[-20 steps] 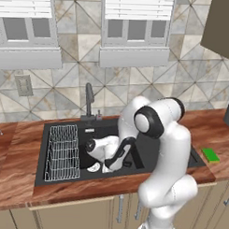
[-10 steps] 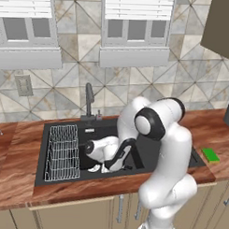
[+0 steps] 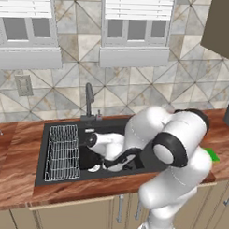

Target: Pick the pan and sponge and place them into the sink. Then turn on the water.

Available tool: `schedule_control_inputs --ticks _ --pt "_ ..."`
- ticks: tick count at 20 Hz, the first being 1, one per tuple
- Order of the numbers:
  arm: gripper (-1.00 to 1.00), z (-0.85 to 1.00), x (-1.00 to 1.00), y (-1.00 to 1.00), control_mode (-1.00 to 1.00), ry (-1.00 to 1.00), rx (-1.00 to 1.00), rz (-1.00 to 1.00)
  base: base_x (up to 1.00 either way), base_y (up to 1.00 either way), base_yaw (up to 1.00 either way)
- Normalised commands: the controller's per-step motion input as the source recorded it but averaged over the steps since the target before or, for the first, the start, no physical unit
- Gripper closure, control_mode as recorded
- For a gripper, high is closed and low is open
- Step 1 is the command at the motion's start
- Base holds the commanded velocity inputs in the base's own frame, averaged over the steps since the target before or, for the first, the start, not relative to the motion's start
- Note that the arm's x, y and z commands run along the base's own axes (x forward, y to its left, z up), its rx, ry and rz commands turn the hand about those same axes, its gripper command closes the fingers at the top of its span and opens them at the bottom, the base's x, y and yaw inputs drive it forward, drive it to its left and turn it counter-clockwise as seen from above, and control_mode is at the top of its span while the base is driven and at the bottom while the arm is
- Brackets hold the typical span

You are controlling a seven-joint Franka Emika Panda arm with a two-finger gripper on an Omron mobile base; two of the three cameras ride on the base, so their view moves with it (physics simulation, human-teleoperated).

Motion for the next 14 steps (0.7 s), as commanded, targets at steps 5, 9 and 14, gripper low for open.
schedule_control_inputs --ticks 5,9,14 --pt "-1.0 0.56 -0.21 -0.26 -1.0 -0.03 0.16 -0.08 0.0 0.0 0.0" --pt "-1.0 0.66 -0.16 -0.31 -1.0 -0.03 0.16 -0.06 0.0 0.0 0.0" --pt "-1.0 0.71 -0.08 -0.31 -1.0 -0.04 0.15 -0.09 0.0 0.0 0.0"
